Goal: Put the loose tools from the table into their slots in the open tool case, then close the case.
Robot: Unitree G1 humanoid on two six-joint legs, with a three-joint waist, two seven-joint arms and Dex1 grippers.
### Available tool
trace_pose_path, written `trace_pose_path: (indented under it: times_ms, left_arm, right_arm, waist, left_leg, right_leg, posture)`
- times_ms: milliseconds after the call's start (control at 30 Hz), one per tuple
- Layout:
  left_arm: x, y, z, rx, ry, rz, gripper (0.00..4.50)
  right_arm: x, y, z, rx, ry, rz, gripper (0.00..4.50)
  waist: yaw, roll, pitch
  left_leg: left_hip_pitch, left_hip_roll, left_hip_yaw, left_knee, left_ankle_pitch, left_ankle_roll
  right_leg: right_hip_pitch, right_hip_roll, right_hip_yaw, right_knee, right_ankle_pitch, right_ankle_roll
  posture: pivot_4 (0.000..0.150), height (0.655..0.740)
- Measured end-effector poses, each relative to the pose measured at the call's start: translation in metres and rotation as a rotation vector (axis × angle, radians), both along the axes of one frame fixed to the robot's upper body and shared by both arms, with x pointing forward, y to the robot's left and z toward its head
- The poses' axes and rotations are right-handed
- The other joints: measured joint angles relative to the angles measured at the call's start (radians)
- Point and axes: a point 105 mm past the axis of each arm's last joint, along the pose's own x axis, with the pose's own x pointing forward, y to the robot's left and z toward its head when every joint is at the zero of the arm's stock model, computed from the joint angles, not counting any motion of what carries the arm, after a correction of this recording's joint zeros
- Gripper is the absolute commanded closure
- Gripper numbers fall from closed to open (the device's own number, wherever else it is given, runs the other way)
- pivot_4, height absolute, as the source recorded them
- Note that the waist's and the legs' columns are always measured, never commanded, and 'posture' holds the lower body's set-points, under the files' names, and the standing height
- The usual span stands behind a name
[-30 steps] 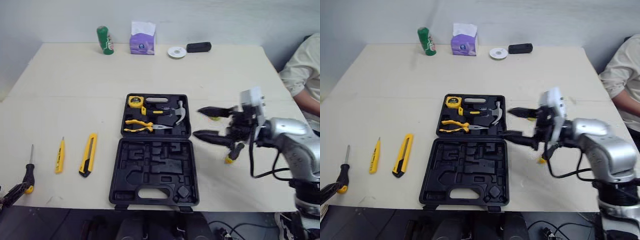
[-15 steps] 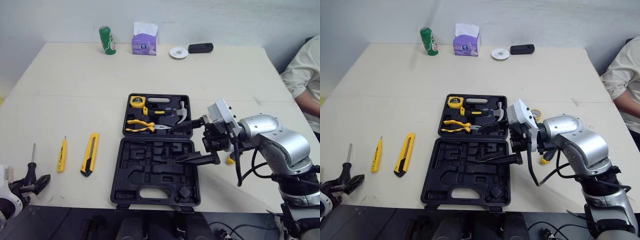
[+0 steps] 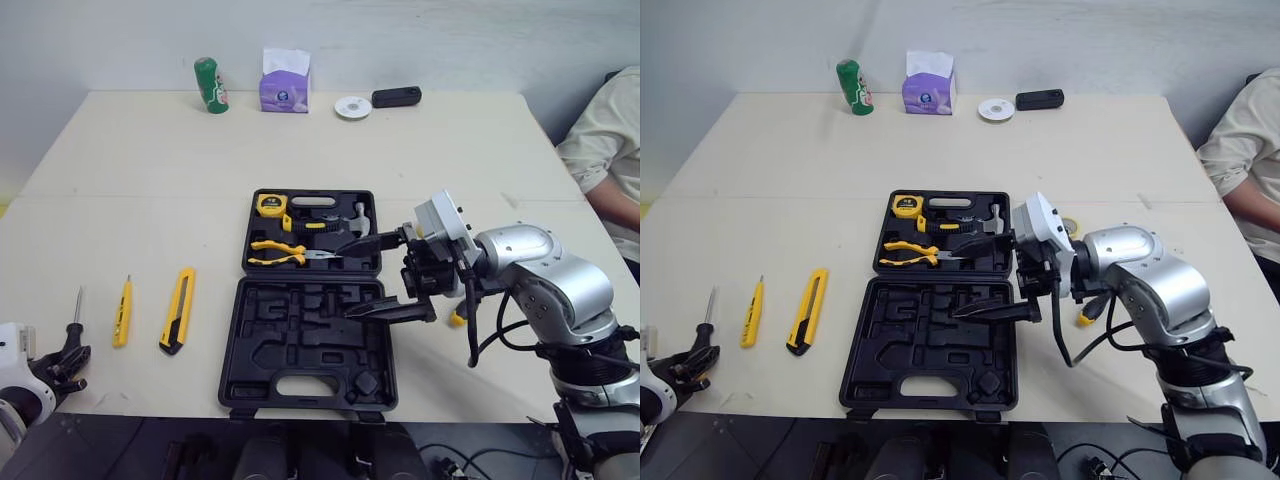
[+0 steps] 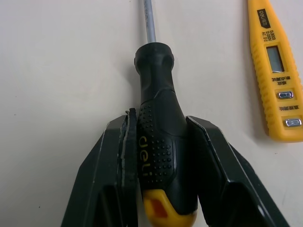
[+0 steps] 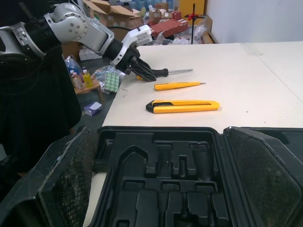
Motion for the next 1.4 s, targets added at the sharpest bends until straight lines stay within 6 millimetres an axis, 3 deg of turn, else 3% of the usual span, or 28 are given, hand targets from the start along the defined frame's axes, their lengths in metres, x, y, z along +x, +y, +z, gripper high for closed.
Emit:
trace_pose_path:
  times_ms: [133, 267, 367, 433, 500, 600, 767, 933, 1133, 1400]
  left_arm:
    - [-0.006, 0.01, 0.012, 0.062, 0.004, -0.004, 3.37]
    - [0.002, 0.002, 0.056, 0.198, -0.033, -0.146, 3.37]
    - [0.029, -0.041, 0.111, 0.335, -0.146, -0.408, 3.37]
    - [0.043, -0.074, 0.132, 0.36, -0.219, -0.564, 3.37]
    - [0.054, -0.113, 0.141, 0.366, -0.241, -0.766, 3.37]
    - [0.059, -0.164, 0.139, 0.411, -0.184, -1.066, 3.37]
    - [0.07, -0.2, 0.126, 0.413, -0.096, -1.344, 3.37]
    - [0.099, -0.234, 0.121, 0.394, -0.017, -1.536, 3.37]
    - [0.11, -0.253, 0.099, 0.427, 0.136, -1.705, 3.37]
    - [0.123, -0.258, 0.079, 0.513, 0.196, -1.793, 3.37]
  right_arm:
    - [0.005, -0.002, 0.007, 0.012, -0.013, -0.013, 0.0]
    - [0.006, -0.003, 0.009, 0.012, -0.01, -0.008, 0.0]
    - [0.007, -0.005, 0.011, 0.0, -0.026, -0.018, 0.0]
    - [0.009, -0.009, 0.01, -0.009, -0.041, -0.037, 0.0]
    - [0.012, -0.014, 0.007, -0.025, -0.048, -0.073, 0.0]
    - [0.015, -0.024, 0.001, -0.036, -0.051, -0.137, 0.0]
    - [0.01, -0.041, -0.014, -0.083, -0.02, -0.228, 0.0]
    - [-0.002, -0.057, -0.034, -0.116, 0.022, -0.34, 0.0]
    - [-0.01, -0.067, -0.046, -0.119, 0.041, -0.467, 0.0]
    - [-0.016, -0.064, -0.055, -0.099, 0.033, -0.564, 0.0]
  waist:
    - [0.0, -0.006, 0.001]
    - [0.007, -0.008, 0.002]
    - [0.023, -0.008, 0.002]
    - [0.023, -0.006, 0.003]
    - [0.025, -0.006, 0.003]
    - [0.023, -0.005, 0.004]
    - [0.013, -0.004, 0.004]
    - [0.031, -0.005, 0.005]
    - [0.028, -0.005, 0.005]
    - [0.031, -0.006, 0.005]
  left_leg:
    - [-0.002, 0.001, 0.0, 0.0, 0.0, 0.0]
    - [-0.003, 0.0, -0.001, 0.0, -0.002, -0.002]
    - [-0.003, -0.002, -0.002, 0.0, -0.003, -0.003]
    - [-0.003, -0.002, -0.002, 0.0, -0.004, -0.003]
    - [-0.004, -0.002, -0.002, -0.001, -0.003, -0.002]
    - [-0.004, -0.001, -0.001, -0.002, 0.0, 0.003]
    - [-0.005, 0.002, 0.002, -0.001, 0.001, 0.002]
    - [-0.005, 0.002, 0.002, 0.001, 0.004, 0.001]
    - [-0.006, 0.002, 0.003, 0.001, 0.004, 0.003]
    - [-0.006, 0.002, 0.002, 0.002, 0.005, 0.004]
  right_leg:
    - [-0.001, 0.001, 0.0, 0.0, 0.0, -0.001]
    - [-0.001, 0.0, -0.001, -0.002, 0.0, -0.001]
    - [0.0, -0.002, -0.001, -0.003, 0.0, 0.0]
    - [0.0, -0.002, -0.001, -0.004, 0.0, 0.0]
    - [0.0, -0.001, -0.001, -0.004, 0.0, 0.0]
    - [0.0, 0.002, -0.001, -0.003, 0.0, 0.001]
    - [0.0, 0.009, -0.001, -0.005, 0.001, 0.001]
    - [0.0, 0.013, 0.0, -0.003, 0.001, 0.001]
    - [-0.001, 0.015, 0.001, -0.003, 0.001, 0.002]
    - [0.0, 0.012, 0.0, -0.002, 0.001, 0.002]
  posture:
    - [0.15, 0.7316]
    - [0.15, 0.7316]
    - [0.15, 0.7316]
    - [0.15, 0.7316]
    - [0.15, 0.7316]
    - [0.15, 0.7316]
    - [0.15, 0.7316]
    - [0.15, 0.7316]
    - [0.15, 0.7316]
    - [0.15, 0.7316]
